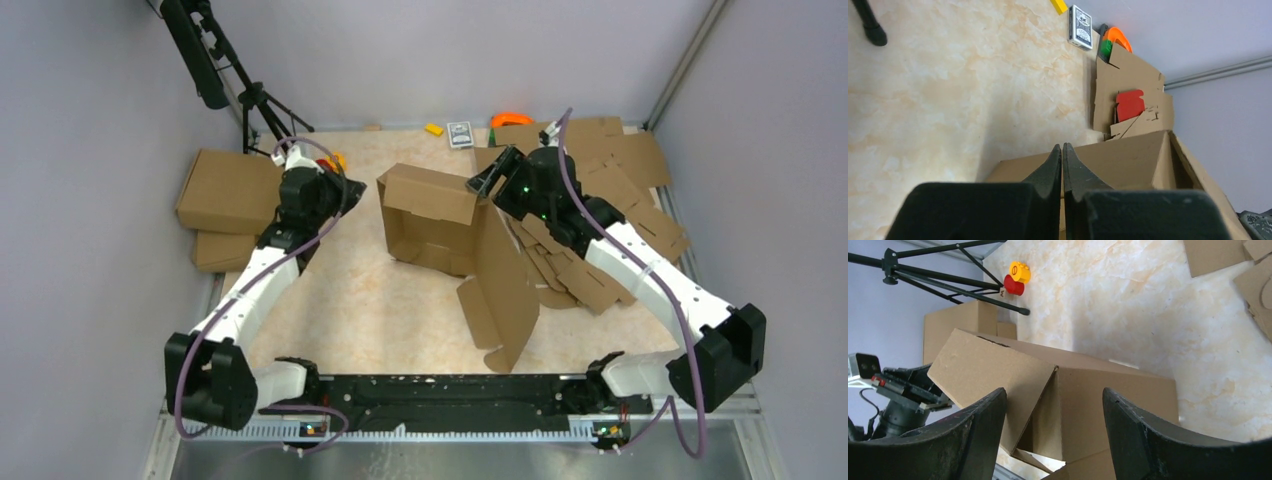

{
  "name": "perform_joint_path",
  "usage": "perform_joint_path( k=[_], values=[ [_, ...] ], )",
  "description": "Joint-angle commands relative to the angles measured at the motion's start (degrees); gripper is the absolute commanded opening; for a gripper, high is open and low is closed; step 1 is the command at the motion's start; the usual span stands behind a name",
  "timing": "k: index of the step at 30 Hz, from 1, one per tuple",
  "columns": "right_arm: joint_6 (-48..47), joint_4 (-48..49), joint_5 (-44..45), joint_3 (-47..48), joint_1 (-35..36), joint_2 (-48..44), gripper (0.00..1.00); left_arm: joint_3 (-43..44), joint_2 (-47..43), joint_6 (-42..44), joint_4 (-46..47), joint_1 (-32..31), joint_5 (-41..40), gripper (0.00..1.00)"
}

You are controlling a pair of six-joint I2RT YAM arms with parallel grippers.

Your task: Fold the paper box

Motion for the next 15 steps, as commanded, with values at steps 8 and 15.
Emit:
perform_joint_path(
  k=[8,15],
  values=[
    [-0.97,-0.80,1.33,3.34,3.41,2.31,0.69,3.34,3.76,-0.63,5.55,-2.62,10.87,0.00],
    [3.42,-0.03,4.60,3.17,5.43,2.31,0.66,1.18,1.70,-1.19,5.40,-5.34,10.06,0.00]
  ],
)
